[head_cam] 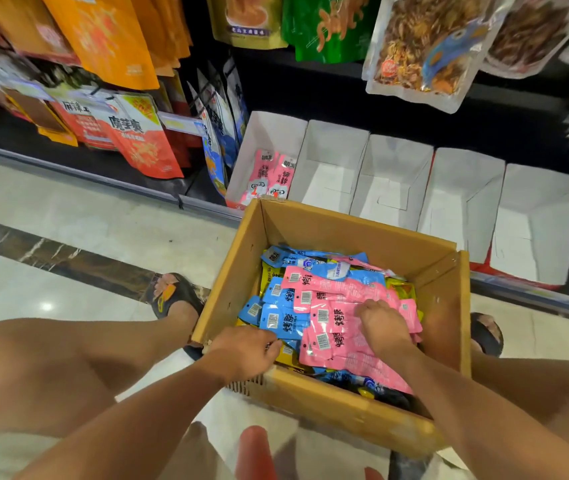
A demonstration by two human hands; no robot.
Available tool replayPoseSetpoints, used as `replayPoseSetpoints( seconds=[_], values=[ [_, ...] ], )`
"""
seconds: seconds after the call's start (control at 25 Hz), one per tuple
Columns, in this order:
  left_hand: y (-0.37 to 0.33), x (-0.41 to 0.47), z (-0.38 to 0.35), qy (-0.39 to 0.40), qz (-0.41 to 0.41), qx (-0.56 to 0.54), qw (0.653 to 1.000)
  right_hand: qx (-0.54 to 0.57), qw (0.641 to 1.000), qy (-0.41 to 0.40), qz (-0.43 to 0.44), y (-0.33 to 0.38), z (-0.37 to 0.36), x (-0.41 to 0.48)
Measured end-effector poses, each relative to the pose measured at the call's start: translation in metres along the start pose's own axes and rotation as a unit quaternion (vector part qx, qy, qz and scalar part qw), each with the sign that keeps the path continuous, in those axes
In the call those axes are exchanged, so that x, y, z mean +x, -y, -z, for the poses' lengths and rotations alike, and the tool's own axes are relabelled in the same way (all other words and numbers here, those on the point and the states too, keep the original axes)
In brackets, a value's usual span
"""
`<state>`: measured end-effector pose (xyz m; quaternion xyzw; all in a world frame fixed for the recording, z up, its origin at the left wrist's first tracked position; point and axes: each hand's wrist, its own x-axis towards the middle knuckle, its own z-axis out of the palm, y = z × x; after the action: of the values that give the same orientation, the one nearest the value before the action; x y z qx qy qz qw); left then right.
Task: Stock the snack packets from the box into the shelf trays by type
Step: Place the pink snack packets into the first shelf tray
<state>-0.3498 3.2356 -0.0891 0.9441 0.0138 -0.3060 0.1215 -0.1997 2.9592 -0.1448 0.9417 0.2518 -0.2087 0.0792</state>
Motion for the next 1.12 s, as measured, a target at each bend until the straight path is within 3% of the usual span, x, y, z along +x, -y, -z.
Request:
replayPoseSetpoints(
  seconds=[0.24,0.44,0.52,0.68,0.84,1.12],
  values=[
    [0.000,0.009,0.003,0.056,0.001,-0.043,0.997,0.106,0.994,0.005,-0.004,-0.002,0.018,0.003],
    [-0.015,0.029,0.013,0.095,0.046,-0.233,0.967,0.193,0.979,-0.041,0.050,0.007,0.016,-0.009],
    [-0.025,0.037,0.017,0.087,0.047,-0.288,0.952,0.180,0.981,-0.028,0.061,0.008,0.017,-0.012],
    [-0.031,0.045,0.016,0.087,0.050,-0.288,0.953,0.090,0.993,0.051,0.052,0.008,0.012,-0.011],
    [-0.024,0.046,0.013,0.093,0.066,-0.287,0.951,0.012,0.998,0.051,0.023,0.015,0.010,-0.004],
    [-0.023,0.054,0.024,0.056,0.116,-0.393,0.910,0.093,0.994,0.045,-0.017,0.014,0.031,-0.006]
  ],
)
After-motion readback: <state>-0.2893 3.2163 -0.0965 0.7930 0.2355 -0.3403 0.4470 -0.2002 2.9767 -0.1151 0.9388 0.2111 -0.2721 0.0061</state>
